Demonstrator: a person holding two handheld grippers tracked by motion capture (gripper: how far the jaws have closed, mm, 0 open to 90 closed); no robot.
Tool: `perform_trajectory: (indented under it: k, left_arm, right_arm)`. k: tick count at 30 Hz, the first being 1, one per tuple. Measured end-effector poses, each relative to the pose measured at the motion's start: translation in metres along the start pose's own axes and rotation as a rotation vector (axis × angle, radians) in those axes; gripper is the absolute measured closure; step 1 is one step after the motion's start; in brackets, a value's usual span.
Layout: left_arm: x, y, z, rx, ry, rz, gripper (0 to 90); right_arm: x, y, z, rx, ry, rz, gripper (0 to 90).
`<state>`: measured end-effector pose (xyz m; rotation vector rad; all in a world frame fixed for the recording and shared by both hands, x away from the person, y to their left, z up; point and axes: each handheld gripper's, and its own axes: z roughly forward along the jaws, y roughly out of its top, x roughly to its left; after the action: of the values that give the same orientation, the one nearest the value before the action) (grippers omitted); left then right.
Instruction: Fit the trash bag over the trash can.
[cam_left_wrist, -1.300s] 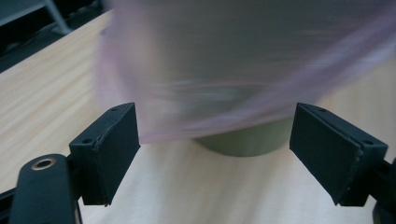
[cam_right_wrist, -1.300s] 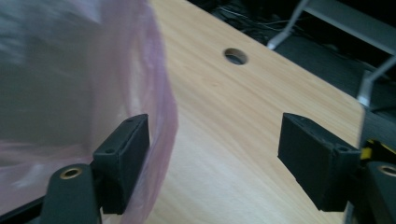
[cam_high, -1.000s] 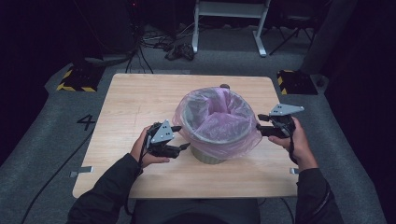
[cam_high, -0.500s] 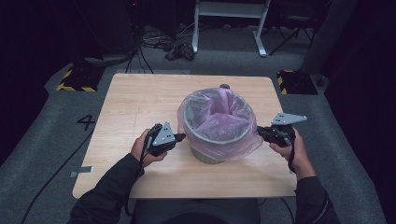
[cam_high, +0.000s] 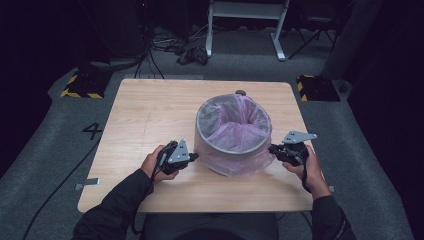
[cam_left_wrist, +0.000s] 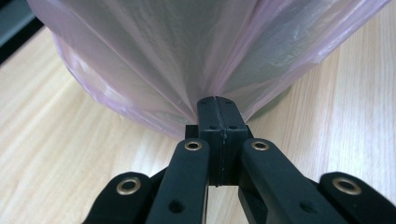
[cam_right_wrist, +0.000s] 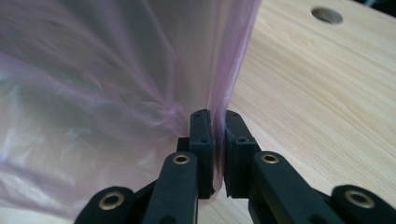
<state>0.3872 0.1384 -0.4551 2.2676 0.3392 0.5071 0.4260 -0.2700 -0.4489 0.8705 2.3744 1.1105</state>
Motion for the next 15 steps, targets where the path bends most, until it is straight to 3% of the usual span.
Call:
perform_trajectory:
  k: [4, 7, 8, 9, 13, 15]
  left_arm:
    - [0.002, -0.007, 0.006, 0.03, 0.0, -0.01, 90.0]
    - [0.003, -0.01, 0.006, 0.019, 0.002, -0.024, 89.5]
    - [0.007, -0.014, 0.004, 0.006, 0.011, -0.062, 82.1]
    - [0.008, -0.016, 0.002, -0.008, 0.005, -0.084, 79.5]
    - [0.009, -0.022, -0.007, -0.018, 0.016, -0.161, 49.7]
    - [0.007, -0.025, -0.011, -0.034, 0.013, -0.191, 34.9]
  right_arm:
    - [-0.006, -0.007, 0.007, -0.014, -0.006, 0.042, 75.4]
    - [-0.007, -0.008, 0.005, -0.023, 0.002, 0.045, 71.2]
    - [-0.005, -0.008, 0.002, -0.021, 0.014, 0.025, 54.0]
    - [-0.005, -0.008, 0.001, -0.015, 0.008, 0.02, 46.4]
    - [-0.004, -0.009, -0.012, -0.038, -0.019, 0.023, 27.6]
    - [-0.004, -0.009, -0.022, -0.076, -0.029, 0.029, 25.4]
